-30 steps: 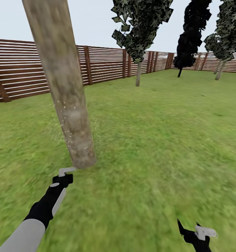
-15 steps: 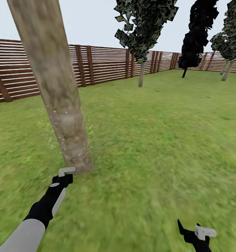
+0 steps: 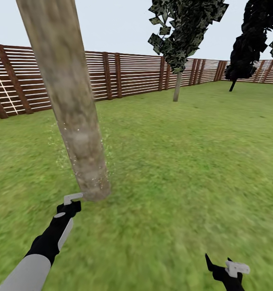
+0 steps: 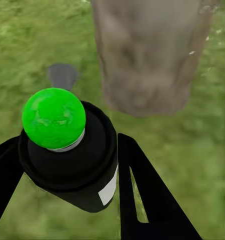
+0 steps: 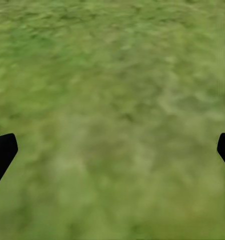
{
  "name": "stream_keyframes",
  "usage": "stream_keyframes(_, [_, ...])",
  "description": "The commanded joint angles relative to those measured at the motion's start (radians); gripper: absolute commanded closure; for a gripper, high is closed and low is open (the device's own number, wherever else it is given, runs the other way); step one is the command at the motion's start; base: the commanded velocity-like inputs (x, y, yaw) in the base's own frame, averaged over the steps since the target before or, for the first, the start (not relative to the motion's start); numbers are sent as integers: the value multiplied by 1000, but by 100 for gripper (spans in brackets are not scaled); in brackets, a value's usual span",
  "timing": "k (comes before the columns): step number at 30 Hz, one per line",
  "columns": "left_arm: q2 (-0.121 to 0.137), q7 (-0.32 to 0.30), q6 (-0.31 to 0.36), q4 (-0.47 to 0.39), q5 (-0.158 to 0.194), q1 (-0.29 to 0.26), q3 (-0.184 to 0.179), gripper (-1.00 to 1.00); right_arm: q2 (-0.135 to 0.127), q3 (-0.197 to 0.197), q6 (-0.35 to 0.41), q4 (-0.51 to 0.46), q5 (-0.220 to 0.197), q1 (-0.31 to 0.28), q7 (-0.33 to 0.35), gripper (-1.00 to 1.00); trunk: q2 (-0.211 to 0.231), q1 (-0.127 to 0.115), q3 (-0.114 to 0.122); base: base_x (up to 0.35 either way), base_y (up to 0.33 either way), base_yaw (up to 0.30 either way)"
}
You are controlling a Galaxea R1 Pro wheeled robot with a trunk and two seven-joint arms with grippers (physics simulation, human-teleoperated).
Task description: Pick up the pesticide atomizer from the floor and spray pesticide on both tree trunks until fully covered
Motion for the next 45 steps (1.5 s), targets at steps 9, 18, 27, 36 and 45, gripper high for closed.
stream_keyframes(9, [-2,0,-1,0,1,4,0,100,0,0,0,6,-1,0,0,-100,0,0,0,194,-234,42])
stream_keyframes(18, [-3,-16,0,5,-3,5,-5,100,-1,-1,0,6,-1,0,0,-100,0,0,0,68,-124,229])
stream_keyframes(27, [54,-279,160,113,-28,-165,-114,100,-2,-2,0,6,-1,0,0,-100,0,0,0,0,0,2])
stream_keyframes(36, [23,-271,173,42,-29,-153,-188,100,-2,-2,0,6,-1,0,0,-100,0,0,0,-27,-65,0])
stream_keyframes(45, [78,-266,170,79,-34,-113,-144,100,-2,-2,0,6,-1,0,0,-100,0,0,0,121,-57,0])
